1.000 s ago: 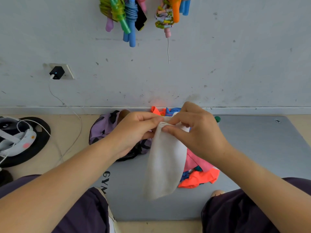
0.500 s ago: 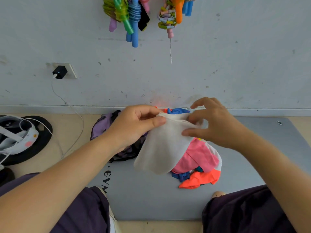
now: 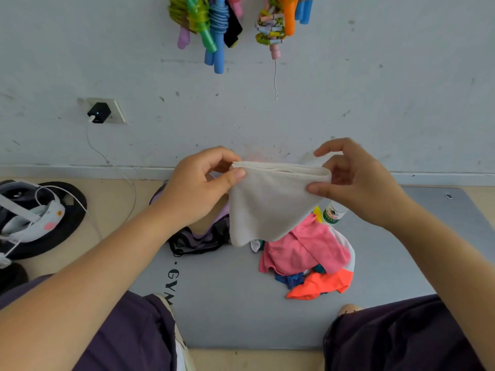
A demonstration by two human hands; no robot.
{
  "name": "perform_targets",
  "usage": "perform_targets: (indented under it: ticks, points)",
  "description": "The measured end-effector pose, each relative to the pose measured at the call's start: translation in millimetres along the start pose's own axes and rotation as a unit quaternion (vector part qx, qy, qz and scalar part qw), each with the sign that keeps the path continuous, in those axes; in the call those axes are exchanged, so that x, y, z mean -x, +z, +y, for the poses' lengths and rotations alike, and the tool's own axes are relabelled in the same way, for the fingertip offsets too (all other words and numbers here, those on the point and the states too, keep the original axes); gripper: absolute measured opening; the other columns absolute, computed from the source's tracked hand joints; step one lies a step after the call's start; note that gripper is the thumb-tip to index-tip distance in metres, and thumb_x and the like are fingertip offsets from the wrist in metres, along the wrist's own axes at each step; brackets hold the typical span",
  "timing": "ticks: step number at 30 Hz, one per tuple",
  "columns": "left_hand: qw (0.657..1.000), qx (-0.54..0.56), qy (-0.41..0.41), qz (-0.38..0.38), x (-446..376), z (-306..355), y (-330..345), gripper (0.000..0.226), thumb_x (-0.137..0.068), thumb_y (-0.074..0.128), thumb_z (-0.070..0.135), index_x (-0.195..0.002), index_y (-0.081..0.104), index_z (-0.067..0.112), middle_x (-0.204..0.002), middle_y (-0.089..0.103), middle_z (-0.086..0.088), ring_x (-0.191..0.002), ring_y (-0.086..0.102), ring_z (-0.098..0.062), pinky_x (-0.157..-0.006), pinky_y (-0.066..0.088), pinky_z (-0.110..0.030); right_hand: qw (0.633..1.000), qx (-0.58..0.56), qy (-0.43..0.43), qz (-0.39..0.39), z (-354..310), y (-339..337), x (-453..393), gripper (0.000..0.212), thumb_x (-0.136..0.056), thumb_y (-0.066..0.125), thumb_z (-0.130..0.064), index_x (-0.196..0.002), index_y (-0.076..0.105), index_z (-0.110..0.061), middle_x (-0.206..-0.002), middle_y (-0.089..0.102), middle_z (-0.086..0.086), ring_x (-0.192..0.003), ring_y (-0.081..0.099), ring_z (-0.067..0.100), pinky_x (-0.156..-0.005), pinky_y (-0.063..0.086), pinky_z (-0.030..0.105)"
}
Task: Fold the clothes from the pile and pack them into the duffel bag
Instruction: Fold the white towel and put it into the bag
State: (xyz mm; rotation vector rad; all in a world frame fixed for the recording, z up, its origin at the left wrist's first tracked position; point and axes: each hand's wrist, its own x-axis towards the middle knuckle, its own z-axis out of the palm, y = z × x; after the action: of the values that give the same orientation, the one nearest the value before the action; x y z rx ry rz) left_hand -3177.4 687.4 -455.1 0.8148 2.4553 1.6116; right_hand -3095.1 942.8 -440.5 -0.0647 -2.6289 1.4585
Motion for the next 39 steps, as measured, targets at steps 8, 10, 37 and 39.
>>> perform_targets:
  ticks: [8,10,37,39]
  points:
    - [0.993,0.111,-0.033,-0.024,-1,1,1,0.008,-0.102,0.049,0.019,-0.097,0.055,0.021,-0.071,0.068,0.016,-0.063,0.057,0.004,-0.062,0.042,-0.006,0.975,-0.213,0.021,-0.054,0,2,3,0.033,-0.082,0.068,-0.040,-0.100,0.070,-0.012,-0.101,0.073,0.001,-0.094,0.068,0.011,-0.079,0.052,0.018]
    - [0.988,0.147,-0.048,-0.009,-2,2,2,0.007,-0.102,0.050,0.022,-0.099,0.056,0.023,-0.071,0.069,0.012,-0.067,0.060,-0.001,-0.065,0.045,-0.010,0.974,-0.185,0.040,-0.125,1,5,5,0.033,-0.078,0.070,-0.044,-0.106,0.073,-0.026,-0.107,0.074,-0.004,-0.100,0.070,0.011,-0.077,0.053,0.017]
    - [0.905,0.381,-0.187,0.019,0,6,20,0.030,-0.101,0.049,0.017,-0.130,0.055,0.017,-0.102,0.075,-0.001,-0.087,0.071,-0.014,-0.062,0.056,-0.023,0.948,-0.297,0.104,0.045,-1,23,5,0.059,-0.078,0.072,-0.031,-0.131,0.051,-0.020,-0.092,0.075,0.012,-0.088,0.073,0.025,-0.071,0.059,0.031]
    - [0.903,0.395,-0.166,0.023,-1,4,20,0.040,-0.102,0.047,0.016,-0.139,0.048,0.033,-0.110,0.073,-0.002,-0.091,0.071,-0.012,-0.068,0.055,-0.021,0.953,-0.282,0.090,0.058,1,23,5,0.049,-0.085,0.071,-0.026,-0.130,0.053,-0.032,-0.082,0.073,0.014,-0.083,0.072,0.024,-0.074,0.059,0.032]
